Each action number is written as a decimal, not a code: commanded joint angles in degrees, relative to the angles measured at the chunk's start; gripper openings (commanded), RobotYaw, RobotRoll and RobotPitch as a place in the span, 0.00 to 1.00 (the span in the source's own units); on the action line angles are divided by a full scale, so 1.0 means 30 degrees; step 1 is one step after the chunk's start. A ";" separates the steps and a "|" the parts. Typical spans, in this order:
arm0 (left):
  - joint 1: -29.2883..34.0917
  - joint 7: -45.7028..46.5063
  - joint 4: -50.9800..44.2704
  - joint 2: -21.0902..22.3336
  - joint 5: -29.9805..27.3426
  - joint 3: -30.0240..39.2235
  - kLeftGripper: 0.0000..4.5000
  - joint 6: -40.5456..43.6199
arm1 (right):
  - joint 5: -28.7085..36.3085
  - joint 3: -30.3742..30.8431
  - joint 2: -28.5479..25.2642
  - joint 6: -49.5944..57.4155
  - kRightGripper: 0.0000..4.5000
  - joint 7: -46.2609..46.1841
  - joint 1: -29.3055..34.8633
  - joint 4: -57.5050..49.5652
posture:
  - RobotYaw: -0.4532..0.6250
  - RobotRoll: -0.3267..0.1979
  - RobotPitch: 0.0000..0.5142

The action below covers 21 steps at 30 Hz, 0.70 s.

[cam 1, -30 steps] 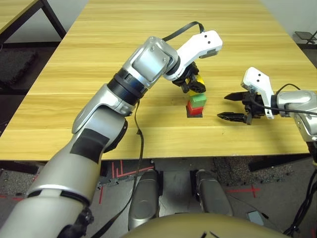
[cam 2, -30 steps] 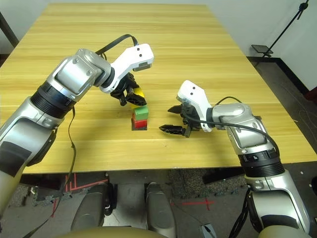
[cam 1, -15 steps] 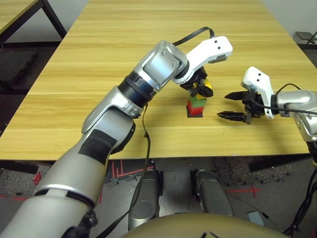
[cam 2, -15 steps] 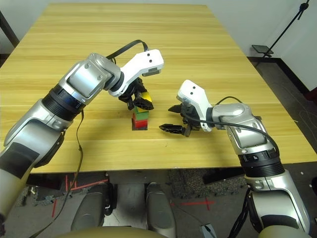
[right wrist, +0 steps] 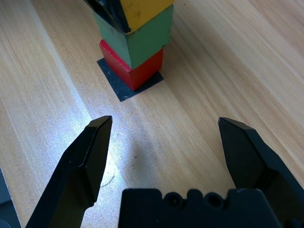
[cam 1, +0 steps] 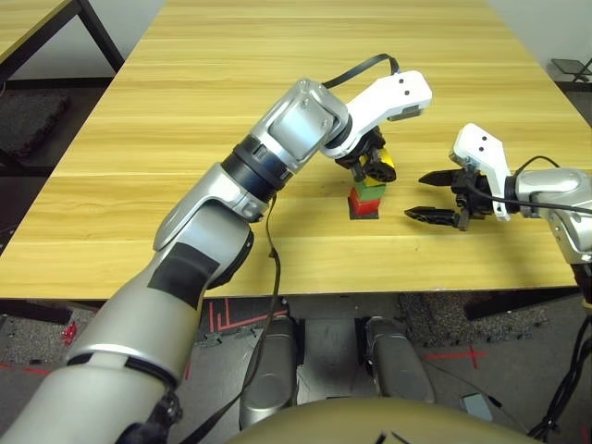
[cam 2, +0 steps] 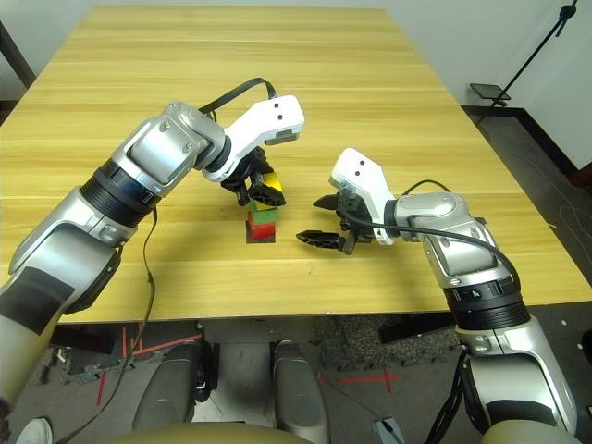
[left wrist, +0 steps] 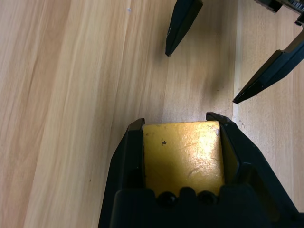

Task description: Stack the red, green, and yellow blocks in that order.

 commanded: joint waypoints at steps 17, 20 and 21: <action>-0.0419 0.1654 -0.3676 -0.0858 -0.2792 0.5969 0.99 0.3348 | 0.0891 -0.0959 -0.0457 -0.0455 1.00 0.0979 -0.0229 0.0653 | 0.50 0.55 0.15; -0.0151 0.3984 -0.4979 -0.1056 -0.3592 0.9536 0.99 0.4632 | 0.1175 -0.2214 -0.0922 -0.0128 1.00 0.0497 -0.0215 0.1307 | 0.50 0.54 0.14; 0.0384 0.5620 -0.5447 -0.1165 -0.3450 1.1272 0.99 0.4169 | 0.1062 -0.3004 -0.0909 -0.0200 1.00 -0.0369 -0.0282 0.2099 | 0.51 0.52 0.13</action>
